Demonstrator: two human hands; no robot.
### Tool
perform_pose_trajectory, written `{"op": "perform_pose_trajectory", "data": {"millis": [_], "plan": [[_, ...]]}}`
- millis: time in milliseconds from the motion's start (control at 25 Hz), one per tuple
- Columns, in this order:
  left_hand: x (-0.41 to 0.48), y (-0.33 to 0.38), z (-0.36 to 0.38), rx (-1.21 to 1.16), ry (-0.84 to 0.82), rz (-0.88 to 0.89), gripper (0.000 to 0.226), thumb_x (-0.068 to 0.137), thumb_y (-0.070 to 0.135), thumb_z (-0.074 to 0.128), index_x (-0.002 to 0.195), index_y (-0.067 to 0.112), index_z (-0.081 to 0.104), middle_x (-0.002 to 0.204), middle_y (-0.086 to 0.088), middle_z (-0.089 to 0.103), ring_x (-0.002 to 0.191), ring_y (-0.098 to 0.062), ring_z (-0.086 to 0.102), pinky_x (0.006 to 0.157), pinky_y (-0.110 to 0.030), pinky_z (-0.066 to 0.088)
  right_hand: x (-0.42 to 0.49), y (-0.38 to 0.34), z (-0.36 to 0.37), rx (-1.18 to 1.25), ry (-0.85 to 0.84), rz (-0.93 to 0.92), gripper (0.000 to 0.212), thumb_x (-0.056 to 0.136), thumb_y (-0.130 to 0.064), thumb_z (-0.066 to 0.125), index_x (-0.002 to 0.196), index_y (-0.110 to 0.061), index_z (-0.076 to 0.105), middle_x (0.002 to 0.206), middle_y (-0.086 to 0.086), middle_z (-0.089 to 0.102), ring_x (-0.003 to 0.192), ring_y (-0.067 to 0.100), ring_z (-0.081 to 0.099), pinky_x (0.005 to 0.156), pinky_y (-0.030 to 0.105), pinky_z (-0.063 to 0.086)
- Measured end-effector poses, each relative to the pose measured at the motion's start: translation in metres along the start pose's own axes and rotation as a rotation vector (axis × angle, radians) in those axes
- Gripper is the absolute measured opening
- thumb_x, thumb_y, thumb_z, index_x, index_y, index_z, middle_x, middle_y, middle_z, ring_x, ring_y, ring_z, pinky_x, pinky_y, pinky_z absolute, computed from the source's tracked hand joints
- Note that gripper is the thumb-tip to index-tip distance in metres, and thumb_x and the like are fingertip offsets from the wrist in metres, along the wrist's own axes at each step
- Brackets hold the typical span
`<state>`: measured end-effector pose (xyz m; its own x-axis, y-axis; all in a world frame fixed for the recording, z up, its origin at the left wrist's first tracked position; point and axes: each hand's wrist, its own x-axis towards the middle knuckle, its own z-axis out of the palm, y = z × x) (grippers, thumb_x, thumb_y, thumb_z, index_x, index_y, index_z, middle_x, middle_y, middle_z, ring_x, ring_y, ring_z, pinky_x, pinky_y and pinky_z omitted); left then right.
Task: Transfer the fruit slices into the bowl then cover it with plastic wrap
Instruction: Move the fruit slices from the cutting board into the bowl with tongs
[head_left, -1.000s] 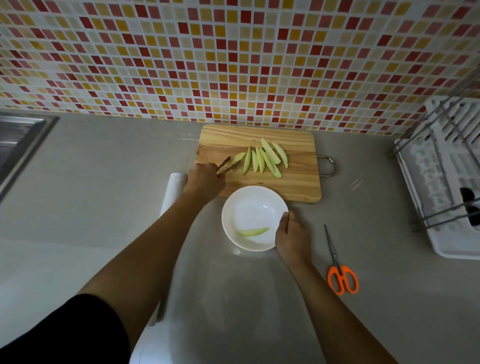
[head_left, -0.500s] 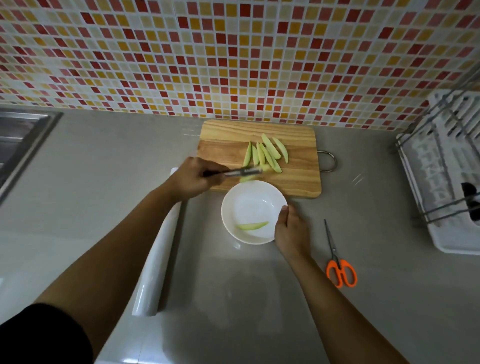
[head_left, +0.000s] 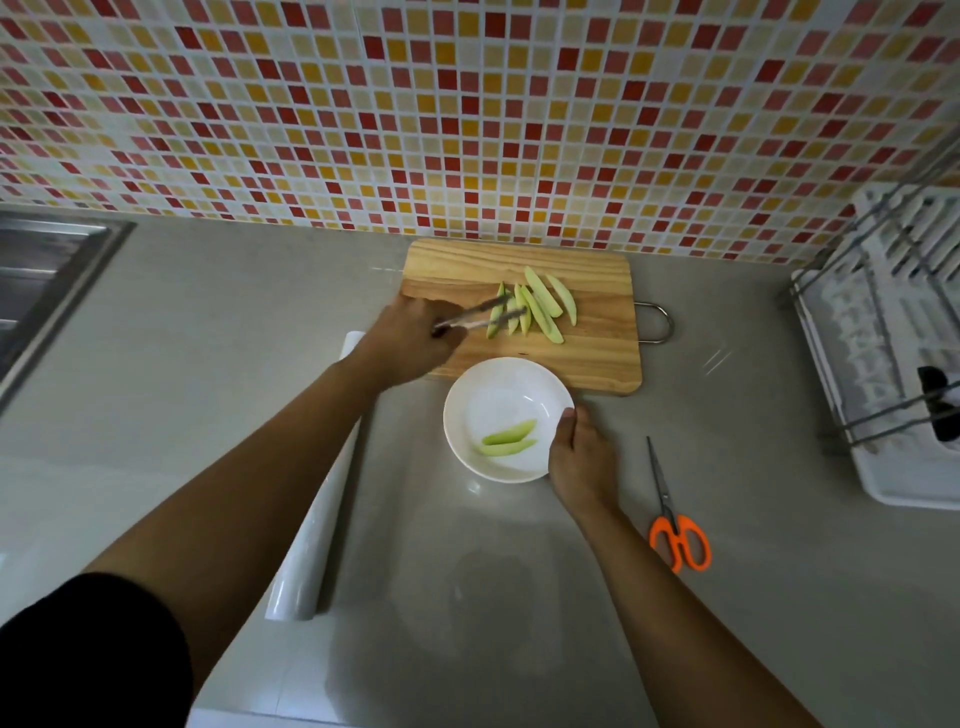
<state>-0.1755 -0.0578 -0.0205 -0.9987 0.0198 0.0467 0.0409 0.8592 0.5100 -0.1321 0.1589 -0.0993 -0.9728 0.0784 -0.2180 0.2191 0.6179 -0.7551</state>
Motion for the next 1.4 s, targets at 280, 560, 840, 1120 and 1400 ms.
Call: {"op": "perform_pose_trajectory", "data": {"millis": [280,560,840,1120,1400], "plan": [[0.034,0.001,0.055,0.251,-0.086,-0.29,0.032,0.089,0.024,0.048,0.103,0.0,0.063,0.106,-0.023,0.064,0.098,-0.041,0.059,0.069,-0.035,0.037,0.0,-0.001,0.0,-0.026,0.011,-0.033,0.038,0.099,-0.028,0.026,0.116,-0.009,0.054,0.101,0.02,0.068,0.092,0.038,0.062,0.078,0.045,0.051],[0.024,-0.008,0.036,0.105,0.023,-0.208,0.024,0.091,0.016,0.051,0.1,0.004,0.071,0.094,-0.019,0.071,0.076,-0.027,0.056,0.066,-0.026,0.034,-0.001,-0.002,-0.001,-0.018,0.011,-0.011,0.037,0.099,-0.03,0.027,0.111,-0.009,0.055,0.101,0.018,0.067,0.093,0.037,0.061,0.076,0.041,0.05],[-0.019,-0.024,-0.015,-0.024,-0.327,0.288,0.025,0.083,0.006,0.066,0.106,0.012,0.074,0.097,0.007,0.07,0.082,0.007,0.061,0.072,-0.006,0.045,-0.001,-0.003,-0.003,-0.01,-0.019,0.002,0.037,0.098,-0.035,0.026,0.109,-0.015,0.055,0.101,0.015,0.067,0.093,0.036,0.06,0.077,0.04,0.048],[-0.02,-0.001,-0.005,0.076,-0.304,0.337,0.026,0.081,0.021,0.062,0.102,0.009,0.071,0.084,-0.003,0.071,0.074,-0.018,0.064,0.067,-0.021,0.049,0.001,-0.004,-0.002,-0.025,-0.007,-0.009,0.036,0.098,-0.031,0.027,0.107,-0.011,0.056,0.097,0.018,0.067,0.091,0.037,0.061,0.076,0.042,0.049],[0.036,0.016,0.026,-0.119,0.003,-0.406,0.034,0.088,0.03,0.055,0.075,0.001,0.068,0.069,-0.011,0.063,0.072,-0.025,0.062,0.06,-0.023,0.037,0.002,-0.001,0.0,-0.031,0.029,-0.035,0.035,0.098,-0.026,0.029,0.107,-0.007,0.056,0.091,0.021,0.067,0.085,0.038,0.062,0.07,0.041,0.048]]}}
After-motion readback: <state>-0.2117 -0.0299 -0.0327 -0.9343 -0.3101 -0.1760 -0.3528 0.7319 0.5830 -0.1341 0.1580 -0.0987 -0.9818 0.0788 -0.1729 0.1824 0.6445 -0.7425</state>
